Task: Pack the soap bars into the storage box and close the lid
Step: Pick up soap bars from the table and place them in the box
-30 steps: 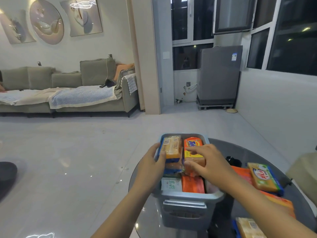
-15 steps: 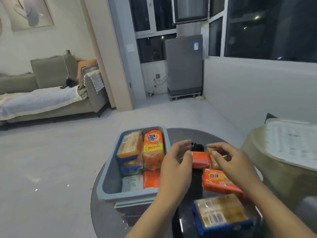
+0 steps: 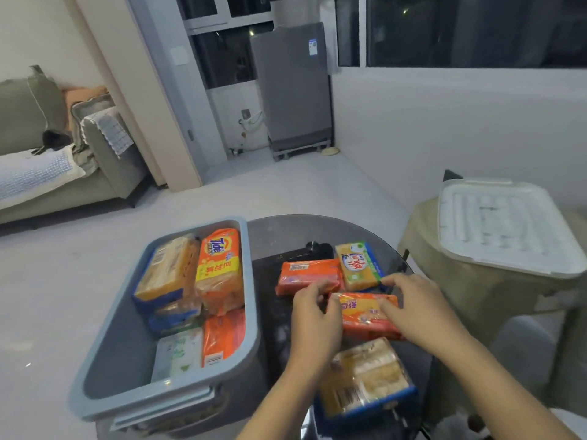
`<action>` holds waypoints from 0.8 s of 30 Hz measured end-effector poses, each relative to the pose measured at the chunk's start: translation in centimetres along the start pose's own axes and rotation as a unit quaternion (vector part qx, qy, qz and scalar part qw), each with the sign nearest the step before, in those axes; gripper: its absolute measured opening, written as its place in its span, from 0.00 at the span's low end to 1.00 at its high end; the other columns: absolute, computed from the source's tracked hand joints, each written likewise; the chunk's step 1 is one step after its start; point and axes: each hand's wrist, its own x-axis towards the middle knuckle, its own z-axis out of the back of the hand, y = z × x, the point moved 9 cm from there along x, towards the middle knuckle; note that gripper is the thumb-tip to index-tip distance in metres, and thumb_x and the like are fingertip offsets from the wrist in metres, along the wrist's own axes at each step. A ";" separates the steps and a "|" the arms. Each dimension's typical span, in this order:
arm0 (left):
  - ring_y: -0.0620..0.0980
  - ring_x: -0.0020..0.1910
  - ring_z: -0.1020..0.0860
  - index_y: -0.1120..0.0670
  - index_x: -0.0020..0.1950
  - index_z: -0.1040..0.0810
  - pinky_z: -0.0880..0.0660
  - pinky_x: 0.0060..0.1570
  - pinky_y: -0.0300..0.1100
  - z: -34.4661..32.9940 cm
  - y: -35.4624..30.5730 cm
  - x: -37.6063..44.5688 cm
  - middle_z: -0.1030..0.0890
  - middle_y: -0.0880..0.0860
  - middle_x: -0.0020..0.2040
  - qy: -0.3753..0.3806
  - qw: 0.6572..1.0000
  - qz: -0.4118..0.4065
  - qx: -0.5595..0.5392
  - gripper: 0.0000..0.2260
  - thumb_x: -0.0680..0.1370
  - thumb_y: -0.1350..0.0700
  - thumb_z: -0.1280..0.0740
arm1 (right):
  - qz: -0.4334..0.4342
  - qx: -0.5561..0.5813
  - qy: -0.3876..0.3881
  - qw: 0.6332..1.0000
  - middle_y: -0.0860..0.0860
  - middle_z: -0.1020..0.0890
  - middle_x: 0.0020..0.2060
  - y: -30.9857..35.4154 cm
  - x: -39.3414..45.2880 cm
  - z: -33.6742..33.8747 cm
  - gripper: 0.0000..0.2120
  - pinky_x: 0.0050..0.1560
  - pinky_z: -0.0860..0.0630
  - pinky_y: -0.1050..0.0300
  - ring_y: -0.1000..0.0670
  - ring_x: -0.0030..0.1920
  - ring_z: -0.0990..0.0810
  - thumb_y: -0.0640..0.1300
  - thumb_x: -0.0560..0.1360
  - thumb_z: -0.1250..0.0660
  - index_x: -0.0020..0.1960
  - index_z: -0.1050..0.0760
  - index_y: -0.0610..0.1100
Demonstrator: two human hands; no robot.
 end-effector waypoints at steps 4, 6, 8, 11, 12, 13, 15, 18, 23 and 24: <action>0.51 0.66 0.29 0.53 0.70 0.31 0.30 0.66 0.49 -1.2 2.9 1.0 0.31 0.53 0.69 0.026 0.992 0.068 0.101 0.20 0.79 0.50 0.38 | -0.054 -0.075 0.045 0.995 0.45 0.25 0.57 -1.7 -0.4 -0.7 0.20 0.50 0.28 0.53 0.44 0.56 0.26 0.53 0.73 0.39 0.63 0.33 0.47; 0.49 0.60 0.24 0.55 0.65 0.26 0.26 0.60 0.47 -1.6 4.0 1.3 0.24 0.53 0.63 0.041 0.988 0.102 0.108 0.17 0.78 0.49 0.38 | -0.067 -0.041 0.095 0.992 0.46 0.23 0.55 -1.9 -0.4 -1.7 0.17 0.45 0.25 0.55 0.46 0.51 0.22 0.53 0.74 0.39 0.60 0.32 0.46; 0.45 0.49 0.21 0.54 0.59 0.21 0.24 0.46 0.40 -2.2 4.4 1.2 0.19 0.50 0.53 0.059 0.988 0.124 0.066 0.13 0.78 0.51 0.37 | -0.071 0.002 0.119 0.990 0.48 0.21 0.55 -1.7 -0.5 -2.5 0.20 0.47 0.24 0.55 0.49 0.51 0.21 0.53 0.74 0.36 0.62 0.33 0.46; 0.46 0.51 0.21 0.54 0.63 0.23 0.28 0.41 0.35 -2.2 4.4 1.3 0.21 0.51 0.57 0.059 0.988 0.134 0.041 0.15 0.78 0.51 0.36 | -0.072 0.046 0.107 0.991 0.49 0.21 0.57 -1.5 -0.5 -2.7 0.24 0.50 0.23 0.55 0.50 0.52 0.21 0.52 0.73 0.34 0.65 0.34 0.47; 0.46 0.53 0.21 0.53 0.64 0.24 0.28 0.41 0.35 -2.1 4.4 1.3 0.22 0.52 0.60 0.054 0.989 0.136 0.031 0.15 0.78 0.51 0.36 | -0.072 0.057 0.101 0.991 0.49 0.21 0.57 -1.4 -0.5 -2.6 0.24 0.50 0.23 0.56 0.50 0.52 0.21 0.52 0.73 0.34 0.66 0.34 0.46; 0.46 0.52 0.21 0.53 0.63 0.25 0.28 0.40 0.34 -2.1 4.4 1.2 0.22 0.52 0.60 0.053 0.989 0.138 0.013 0.14 0.78 0.52 0.36 | -0.072 0.072 0.095 0.990 0.50 0.21 0.56 -1.4 -0.5 -2.6 0.23 0.47 0.24 0.58 0.50 0.51 0.21 0.51 0.73 0.33 0.65 0.33 0.46; 0.44 0.48 0.21 0.50 0.59 0.27 0.26 0.36 0.33 -2.1 4.3 1.1 0.21 0.51 0.57 0.055 0.987 0.138 -0.060 0.10 0.78 0.55 0.34 | -0.068 0.111 0.084 0.988 0.52 0.20 0.50 -1.4 -0.6 -2.5 0.21 0.40 0.26 0.62 0.53 0.45 0.21 0.50 0.73 0.33 0.63 0.31 0.46; 0.48 0.51 0.20 0.50 0.61 0.30 0.19 0.36 0.37 -2.0 4.0 0.8 0.23 0.51 0.56 0.053 0.968 0.133 -0.207 0.15 0.76 0.59 0.32 | -0.050 0.151 0.064 0.985 0.61 0.25 0.38 -0.9 -0.8 -2.6 0.21 0.31 0.32 0.69 0.61 0.37 0.25 0.49 0.73 0.33 0.64 0.31 0.47; 0.52 0.54 0.19 0.47 0.65 0.31 0.18 0.48 0.49 -0.2 4.5 0.6 0.23 0.52 0.59 -0.015 0.942 0.114 -0.316 0.23 0.73 0.58 0.29 | -0.032 0.184 0.082 0.979 0.57 0.20 0.39 0.5 -0.8 -2.6 0.21 0.38 0.25 0.64 0.58 0.40 0.20 0.51 0.73 0.33 0.64 0.29 0.49; 0.51 0.53 0.19 0.47 0.66 0.31 0.18 0.47 0.48 0.1 4.7 0.5 0.22 0.52 0.58 -0.023 0.936 0.114 -0.334 0.23 0.73 0.58 0.28 | -0.028 0.183 0.093 0.978 0.55 0.19 0.40 0.9 -0.5 -2.5 0.19 0.41 0.23 0.60 0.57 0.41 0.20 0.52 0.73 0.33 0.62 0.28 0.49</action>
